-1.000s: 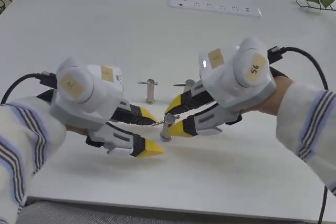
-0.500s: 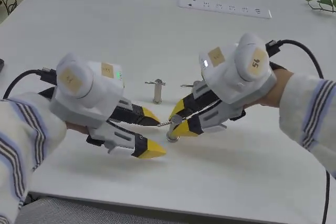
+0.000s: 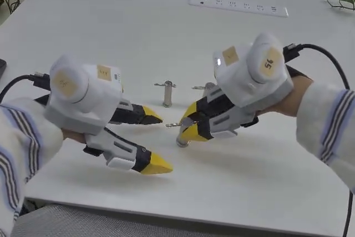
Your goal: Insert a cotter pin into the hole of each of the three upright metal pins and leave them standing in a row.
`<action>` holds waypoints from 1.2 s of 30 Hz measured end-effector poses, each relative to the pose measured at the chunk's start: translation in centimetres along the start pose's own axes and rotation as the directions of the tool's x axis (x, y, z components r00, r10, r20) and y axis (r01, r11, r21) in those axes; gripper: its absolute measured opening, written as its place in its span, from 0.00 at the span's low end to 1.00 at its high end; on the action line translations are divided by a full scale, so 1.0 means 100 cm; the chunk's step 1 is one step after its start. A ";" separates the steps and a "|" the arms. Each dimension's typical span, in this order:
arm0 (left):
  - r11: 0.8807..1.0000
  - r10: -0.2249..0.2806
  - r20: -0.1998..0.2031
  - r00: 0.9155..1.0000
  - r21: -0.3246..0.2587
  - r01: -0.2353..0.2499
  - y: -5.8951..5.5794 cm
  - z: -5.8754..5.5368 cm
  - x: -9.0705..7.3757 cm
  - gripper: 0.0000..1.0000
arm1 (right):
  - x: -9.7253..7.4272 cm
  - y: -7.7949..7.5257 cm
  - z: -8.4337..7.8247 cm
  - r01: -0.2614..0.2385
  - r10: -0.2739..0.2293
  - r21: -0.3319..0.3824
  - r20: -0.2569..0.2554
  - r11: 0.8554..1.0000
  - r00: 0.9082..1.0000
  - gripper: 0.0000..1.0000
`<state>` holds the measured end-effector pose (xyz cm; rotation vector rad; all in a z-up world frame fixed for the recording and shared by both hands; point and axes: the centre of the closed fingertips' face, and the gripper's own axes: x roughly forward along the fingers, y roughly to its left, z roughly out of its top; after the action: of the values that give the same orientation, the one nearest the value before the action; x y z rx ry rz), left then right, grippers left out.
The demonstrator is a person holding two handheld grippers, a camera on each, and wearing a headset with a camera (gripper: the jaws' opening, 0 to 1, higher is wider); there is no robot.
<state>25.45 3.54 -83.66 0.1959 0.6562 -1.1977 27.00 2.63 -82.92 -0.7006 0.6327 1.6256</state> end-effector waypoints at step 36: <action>0.992 0.113 -0.041 0.993 -0.056 -0.115 0.015 -0.018 -0.031 0.96 | -0.057 -0.035 -0.049 0.210 -0.210 0.212 -0.024 0.954 0.977 0.13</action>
<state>25.56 7.40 -83.64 0.2051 0.7028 -1.0662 31.61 -4.18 -82.09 -0.5887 0.6979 1.3381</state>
